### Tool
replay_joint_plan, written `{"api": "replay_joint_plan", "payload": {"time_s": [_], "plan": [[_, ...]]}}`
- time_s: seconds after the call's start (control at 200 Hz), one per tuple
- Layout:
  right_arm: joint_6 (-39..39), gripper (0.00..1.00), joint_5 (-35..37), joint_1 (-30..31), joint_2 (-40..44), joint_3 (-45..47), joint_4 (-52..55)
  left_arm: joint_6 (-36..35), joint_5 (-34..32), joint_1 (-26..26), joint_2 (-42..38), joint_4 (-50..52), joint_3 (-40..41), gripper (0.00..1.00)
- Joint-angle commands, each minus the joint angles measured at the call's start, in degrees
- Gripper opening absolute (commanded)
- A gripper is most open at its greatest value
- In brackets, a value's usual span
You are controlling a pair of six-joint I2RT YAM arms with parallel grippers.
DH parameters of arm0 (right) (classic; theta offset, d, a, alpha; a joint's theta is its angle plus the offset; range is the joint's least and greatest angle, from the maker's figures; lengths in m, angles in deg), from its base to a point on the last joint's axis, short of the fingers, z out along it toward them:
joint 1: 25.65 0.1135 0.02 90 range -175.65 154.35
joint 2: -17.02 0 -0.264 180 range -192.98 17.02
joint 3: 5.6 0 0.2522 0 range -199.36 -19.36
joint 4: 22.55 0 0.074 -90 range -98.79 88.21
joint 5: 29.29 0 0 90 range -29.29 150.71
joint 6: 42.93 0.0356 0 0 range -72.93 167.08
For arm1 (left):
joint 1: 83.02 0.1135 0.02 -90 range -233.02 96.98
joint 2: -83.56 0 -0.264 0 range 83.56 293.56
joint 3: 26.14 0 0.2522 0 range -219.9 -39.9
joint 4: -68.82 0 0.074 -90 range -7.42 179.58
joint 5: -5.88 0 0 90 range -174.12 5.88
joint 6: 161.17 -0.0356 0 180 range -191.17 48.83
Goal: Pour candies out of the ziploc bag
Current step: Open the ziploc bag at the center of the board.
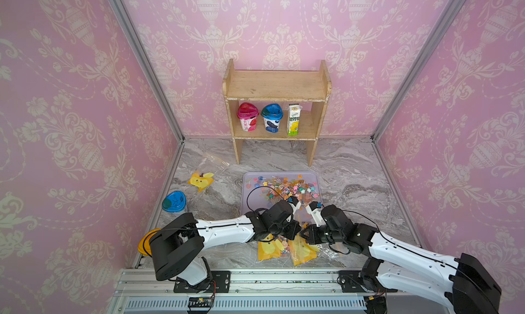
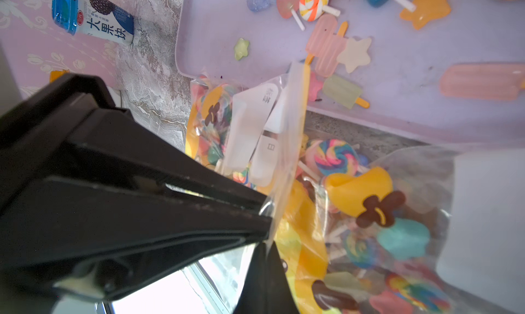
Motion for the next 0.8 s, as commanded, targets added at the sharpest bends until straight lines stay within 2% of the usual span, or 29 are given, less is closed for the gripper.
{"api": "replay_joint_plan", "payload": {"time_s": [0.0, 0.125, 0.796], "plan": [[-0.51, 0.0, 3.44, -0.04, 2.29, -0.22, 2.02, -1.77, -0.96, 0.5, -1.48, 3.64, -0.23, 0.07], [-0.77, 0.0, 4.86, -0.21, 3.13, -0.45, 4.05, -2.2, -1.73, 0.51, -2.38, 4.45, -0.12, 0.0], [-3.06, 0.0, 6.45, -2.97, 3.67, -2.93, 8.41, -7.07, -4.9, 2.27, -10.4, 15.41, -2.34, 0.0]]}}
